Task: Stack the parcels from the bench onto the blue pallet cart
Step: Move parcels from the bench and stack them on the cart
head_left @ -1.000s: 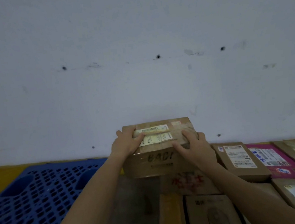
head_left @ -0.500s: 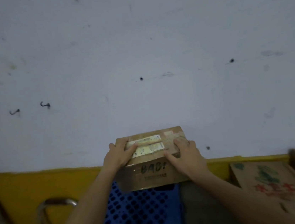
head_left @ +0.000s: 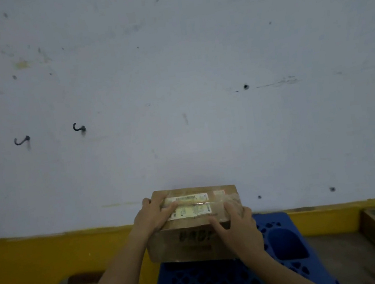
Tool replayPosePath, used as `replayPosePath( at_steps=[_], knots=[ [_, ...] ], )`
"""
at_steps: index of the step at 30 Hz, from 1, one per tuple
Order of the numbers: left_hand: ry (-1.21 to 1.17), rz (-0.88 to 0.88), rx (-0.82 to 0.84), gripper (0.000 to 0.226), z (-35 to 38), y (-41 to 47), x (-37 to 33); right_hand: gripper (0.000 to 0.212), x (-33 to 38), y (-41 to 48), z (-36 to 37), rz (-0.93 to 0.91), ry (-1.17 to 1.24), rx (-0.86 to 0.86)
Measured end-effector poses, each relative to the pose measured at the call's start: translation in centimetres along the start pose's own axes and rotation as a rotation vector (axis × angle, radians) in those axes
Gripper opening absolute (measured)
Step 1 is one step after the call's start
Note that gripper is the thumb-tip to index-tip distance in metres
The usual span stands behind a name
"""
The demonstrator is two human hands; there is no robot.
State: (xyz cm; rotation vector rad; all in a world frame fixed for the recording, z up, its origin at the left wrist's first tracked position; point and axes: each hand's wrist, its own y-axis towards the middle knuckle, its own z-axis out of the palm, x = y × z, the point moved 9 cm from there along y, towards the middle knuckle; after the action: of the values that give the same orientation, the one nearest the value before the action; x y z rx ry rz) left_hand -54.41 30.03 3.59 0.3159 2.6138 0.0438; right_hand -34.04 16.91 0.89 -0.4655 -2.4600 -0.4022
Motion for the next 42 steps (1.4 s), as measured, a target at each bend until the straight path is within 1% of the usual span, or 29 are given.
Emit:
replayPosePath(
  at_steps=[3,6,12,16,20,24,27,30,31,33,37,42],
  knots=[
    [-0.046,0.000,0.051,0.059,2.5,1.1,1.4,0.066,-0.4,1.0,1.7,0.034,-0.066,0.041],
    [-0.065,0.000,0.040,0.057,3.6,2.3,2.3,0.066,-0.5,2.0,2.4,0.051,-0.116,0.047],
    [0.016,0.001,0.019,0.062,4.3,5.5,2.4,0.068,-1.0,4.5,3.3,0.094,-0.083,0.065],
    [0.010,0.029,0.018,0.061,4.7,7.1,2.3,0.067,-1.3,5.5,3.7,0.109,-0.083,0.046],
    [0.024,0.035,0.002,0.059,4.7,7.3,2.4,0.067,-1.4,5.5,3.7,0.101,-0.093,0.030],
    [0.060,0.040,-0.005,0.058,4.5,7.0,2.1,0.066,-1.3,5.4,3.7,0.089,-0.052,0.031],
    [0.165,0.031,-0.092,0.051,3.4,6.2,1.4,0.066,-1.0,5.6,3.4,0.072,-0.073,0.066],
    [0.361,0.043,-0.241,0.044,1.6,5.1,-0.3,0.064,-0.7,5.8,2.5,0.047,-0.140,0.088],
    [0.389,0.054,-0.292,0.042,1.0,4.6,-1.0,0.063,-0.6,5.8,2.1,0.033,-0.163,0.085],
    [0.362,0.082,-0.344,0.039,-0.2,3.9,-2.4,0.065,-0.4,5.7,0.8,0.009,-0.182,0.065],
    [0.243,0.130,-0.344,0.040,-1.4,3.1,-6.1,0.064,-0.8,5.1,-2.6,-0.036,-0.206,0.022],
    [0.174,0.229,-0.239,0.049,0.6,0.5,-14.2,0.065,-5.0,3.0,-9.2,-0.045,-0.209,-0.015]
  ],
)
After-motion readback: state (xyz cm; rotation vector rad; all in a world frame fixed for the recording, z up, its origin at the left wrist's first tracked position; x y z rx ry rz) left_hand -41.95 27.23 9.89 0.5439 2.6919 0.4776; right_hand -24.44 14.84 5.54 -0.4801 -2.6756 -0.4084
